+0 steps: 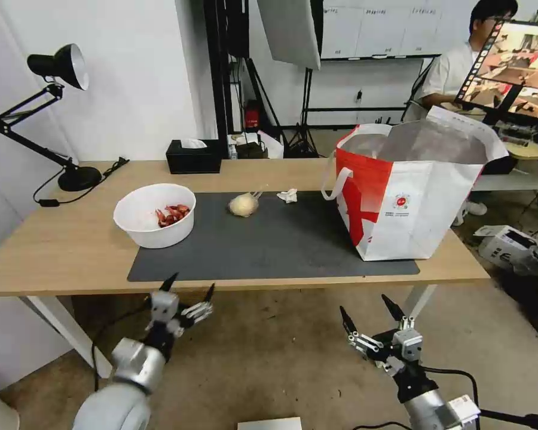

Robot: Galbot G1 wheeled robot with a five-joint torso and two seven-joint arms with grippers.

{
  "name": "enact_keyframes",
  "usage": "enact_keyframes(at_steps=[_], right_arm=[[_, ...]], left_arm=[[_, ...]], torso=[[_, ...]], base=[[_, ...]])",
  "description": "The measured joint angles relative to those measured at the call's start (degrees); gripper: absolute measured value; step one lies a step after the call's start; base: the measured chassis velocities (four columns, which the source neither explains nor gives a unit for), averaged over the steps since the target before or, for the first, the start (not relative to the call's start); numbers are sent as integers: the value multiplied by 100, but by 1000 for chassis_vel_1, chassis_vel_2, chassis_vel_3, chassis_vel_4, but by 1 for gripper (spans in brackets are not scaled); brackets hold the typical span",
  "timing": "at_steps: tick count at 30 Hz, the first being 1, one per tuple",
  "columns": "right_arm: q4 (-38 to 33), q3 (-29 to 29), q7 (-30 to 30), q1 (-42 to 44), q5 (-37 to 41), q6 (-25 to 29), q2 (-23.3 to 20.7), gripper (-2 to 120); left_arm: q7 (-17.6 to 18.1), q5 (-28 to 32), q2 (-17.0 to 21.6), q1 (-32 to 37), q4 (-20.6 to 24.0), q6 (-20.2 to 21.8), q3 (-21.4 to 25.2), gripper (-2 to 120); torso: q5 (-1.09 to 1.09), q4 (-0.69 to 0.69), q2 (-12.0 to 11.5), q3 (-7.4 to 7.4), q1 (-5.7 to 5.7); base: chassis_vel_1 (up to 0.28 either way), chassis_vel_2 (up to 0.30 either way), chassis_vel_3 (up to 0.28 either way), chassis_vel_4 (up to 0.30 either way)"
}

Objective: Pick up the trash from the table and place it into the takeout bag.

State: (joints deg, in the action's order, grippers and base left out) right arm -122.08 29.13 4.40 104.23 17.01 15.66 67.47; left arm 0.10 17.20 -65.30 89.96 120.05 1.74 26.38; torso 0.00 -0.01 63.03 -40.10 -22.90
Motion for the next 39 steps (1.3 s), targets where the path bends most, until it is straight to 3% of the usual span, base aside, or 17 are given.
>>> enact_keyframes(at_steps=[11, 39], right_arm=[[145, 63, 143, -164, 401, 64, -86, 100], [112, 10, 346, -62, 419, -5, -111, 100]], left_arm=[[1, -203, -416, 616, -111, -257, 531, 100], [-104, -98, -474, 754, -97, -445, 650, 100]], torso=[[0, 1, 0, -1, -1], [0, 1, -1, -1, -1]], base=[[0, 0, 0, 0], [0, 0, 0, 0]])
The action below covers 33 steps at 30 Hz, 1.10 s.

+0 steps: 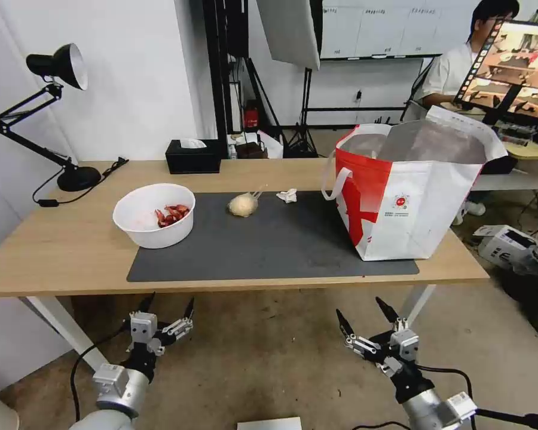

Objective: Pick up the trash from the table and place it into the takeout bag.

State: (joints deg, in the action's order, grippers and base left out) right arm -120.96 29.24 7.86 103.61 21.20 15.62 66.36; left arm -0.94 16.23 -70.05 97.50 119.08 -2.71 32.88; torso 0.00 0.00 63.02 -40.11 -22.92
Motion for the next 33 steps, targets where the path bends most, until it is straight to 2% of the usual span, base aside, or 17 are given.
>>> enact_keyframes(at_steps=[9, 13, 15, 16, 23, 33], right_arm=[[-209, -43, -42, 10, 49, -122, -77, 100], [-372, -179, -116, -232, 292, -351, -276, 100], [-416, -421, -200, -711, 716, -657, -696, 100], [-416, -421, -200, -711, 716, -657, -696, 100], [-283, -975, -268, -1878, 1644, -1130, -1587, 100], [303, -1599, -427, -2880, 2039, -1200, -2059, 100]], left_arm=[[-10, -73, -16, -17, 113, 5, -8, 100], [-8, -126, -16, -44, 187, 22, -5, 100], [-8, -157, -16, -65, 268, 65, 2, 100], [-8, -157, -16, -65, 268, 65, 2, 100], [-3, -167, -110, -170, 356, 216, -40, 100], [4, -186, -97, -276, 404, 289, -61, 100]], torso=[[0, 1, 0, 0, 0], [0, 0, 0, 0, 0], [-1, 0, 0, 0, 0], [-1, 0, 0, 0, 0], [0, -1, 0, 0, 0], [-1, 1, 0, 0, -1]], base=[[0, 0, 0, 0], [0, 0, 0, 0], [0, 0, 0, 0], [0, 0, 0, 0], [0, 0, 0, 0], [0, 0, 0, 0]])
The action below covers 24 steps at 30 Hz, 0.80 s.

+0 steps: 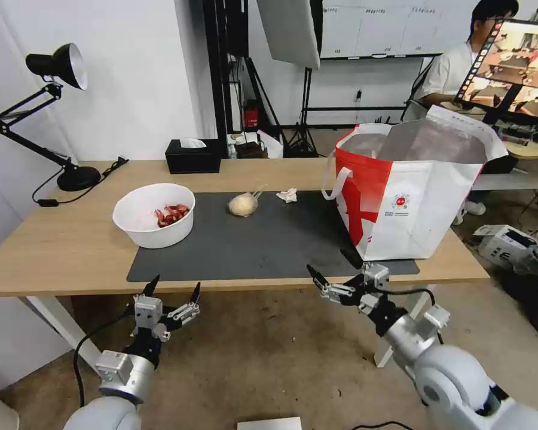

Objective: Pick up the trash from the table and place it into the takeout bag.

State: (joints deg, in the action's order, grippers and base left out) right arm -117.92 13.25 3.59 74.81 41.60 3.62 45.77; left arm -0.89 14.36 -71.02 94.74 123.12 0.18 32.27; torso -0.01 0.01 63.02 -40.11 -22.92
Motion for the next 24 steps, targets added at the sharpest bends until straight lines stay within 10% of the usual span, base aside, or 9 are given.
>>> enact_keyframes(at_steps=[24], right_arm=[[2601, -3222, -2902, -4584, 595, -1034, 1293, 100]], left_arm=[[17, 30, 95, -48, -231, 19, 25, 100]], torso=[[3, -1, 0, 0, 0]], base=[[0, 0, 0, 0]])
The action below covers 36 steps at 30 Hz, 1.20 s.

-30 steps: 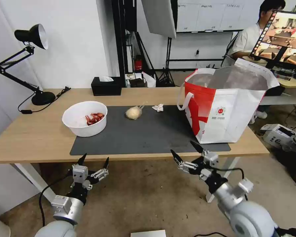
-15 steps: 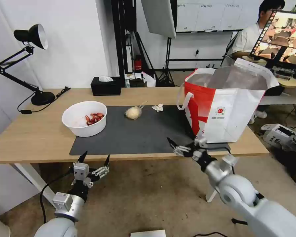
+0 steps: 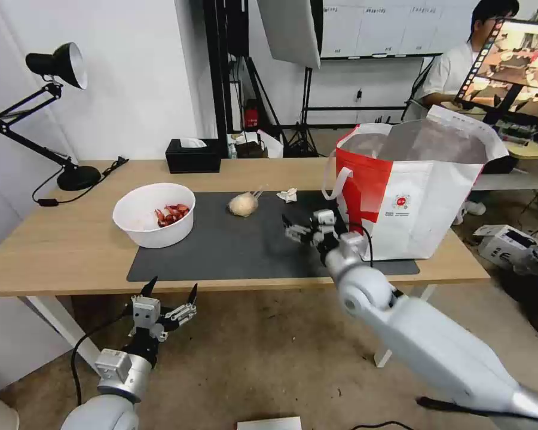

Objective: Pick up the trash from the table and place it into the takeout bag.

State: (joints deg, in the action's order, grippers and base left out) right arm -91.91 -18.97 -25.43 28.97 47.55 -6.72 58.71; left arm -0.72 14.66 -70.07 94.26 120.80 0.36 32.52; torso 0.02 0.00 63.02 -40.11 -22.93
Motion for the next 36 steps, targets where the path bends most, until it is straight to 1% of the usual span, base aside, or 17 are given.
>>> enact_keyframes(at_steps=[2, 3, 6, 7, 10, 11, 13, 15, 20, 29, 36], right_arm=[[317, -133, -156, -266, 132, -67, 221, 100], [317, -133, -156, -266, 132, -67, 221, 100], [769, -327, -364, -558, 184, -129, 510, 100], [769, -327, -364, -558, 184, -129, 510, 100], [1153, -447, -733, -816, 198, -301, 799, 100], [1153, -447, -733, -816, 198, -301, 799, 100], [1267, -492, -1041, -965, 268, -460, 951, 100], [1289, -515, -1124, -1014, 327, -519, 989, 100], [1494, -574, -1557, -1218, 621, -813, 1245, 100], [1895, -512, -1581, -1428, 697, -1101, 1530, 100], [2254, -411, -1429, -1634, 816, -1377, 1641, 100]], left_arm=[[0, 2, 13, -20, -45, 2, -4, 100], [0, 2, 13, -20, -45, 2, -4, 100], [0, 11, 38, -51, -114, 5, -8, 100], [0, 11, 38, -51, -114, 5, -8, 100], [0, 26, 51, -83, -164, 7, -16, 100], [0, 26, 51, -83, -164, 7, -16, 100], [0, 34, 54, -92, -193, 7, -23, 100], [0, 37, 56, -94, -201, 8, -25, 100], [-3, 78, 93, -101, -214, 8, -25, 100], [-8, 185, 199, 3, -99, 3, 62, 100], [-18, 190, 186, 60, -26, -3, 73, 100]], torso=[[-2, 0, 0, -1, 0], [-2, 0, 0, -1, 0], [-1, 0, 0, -1, 0], [-1, 0, 0, -1, 0], [-2, 0, 0, -1, 0], [-2, 0, 0, -1, 0], [-2, 0, 0, 0, 0], [-1, 0, 0, 0, 0], [-1, 0, 0, 0, 1], [-2, 0, 1, 0, 1], [-2, 0, 1, 0, 1]], base=[[0, 0, 0, 0], [0, 0, 0, 0], [0, 0, 0, 0], [0, 0, 0, 0], [0, 0, 0, 0], [0, 0, 0, 0], [0, 0, 0, 0], [0, 0, 0, 0], [0, 0, 0, 0], [0, 0, 0, 0], [0, 0, 0, 0]])
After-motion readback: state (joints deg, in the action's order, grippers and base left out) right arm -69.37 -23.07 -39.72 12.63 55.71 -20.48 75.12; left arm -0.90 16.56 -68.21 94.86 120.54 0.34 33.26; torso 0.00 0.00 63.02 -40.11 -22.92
